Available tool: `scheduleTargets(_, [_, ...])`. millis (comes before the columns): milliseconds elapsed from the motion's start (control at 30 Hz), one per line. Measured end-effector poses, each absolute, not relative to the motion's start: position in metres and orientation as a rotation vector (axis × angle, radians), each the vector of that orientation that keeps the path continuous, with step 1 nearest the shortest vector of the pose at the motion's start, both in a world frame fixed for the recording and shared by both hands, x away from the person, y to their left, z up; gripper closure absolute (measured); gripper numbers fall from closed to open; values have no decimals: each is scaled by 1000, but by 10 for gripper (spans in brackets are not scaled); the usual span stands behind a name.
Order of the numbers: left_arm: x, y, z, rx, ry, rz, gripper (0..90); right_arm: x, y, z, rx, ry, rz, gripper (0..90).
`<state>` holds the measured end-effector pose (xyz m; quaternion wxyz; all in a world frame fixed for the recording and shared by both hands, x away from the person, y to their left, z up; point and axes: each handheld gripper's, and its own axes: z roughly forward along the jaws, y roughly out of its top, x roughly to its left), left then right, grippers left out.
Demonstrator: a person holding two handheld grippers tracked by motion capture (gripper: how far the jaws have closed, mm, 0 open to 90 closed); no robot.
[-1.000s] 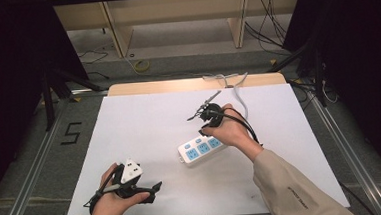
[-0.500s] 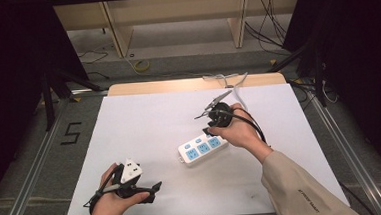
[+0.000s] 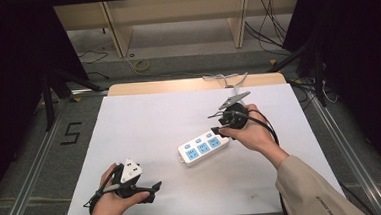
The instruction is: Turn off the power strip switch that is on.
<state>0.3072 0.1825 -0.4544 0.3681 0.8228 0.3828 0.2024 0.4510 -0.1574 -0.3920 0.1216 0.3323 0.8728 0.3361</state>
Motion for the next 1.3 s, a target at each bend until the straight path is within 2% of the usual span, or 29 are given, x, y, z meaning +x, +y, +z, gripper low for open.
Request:
scheduleTargets(700, [307,183,-455,2116,990,523,74,408,-220,-398,1002,2397,1163,426])
scheduleTargets(1300, [307,184,-455,2117,997,527,75,363,-265,-427,1032,2282,1305,372])
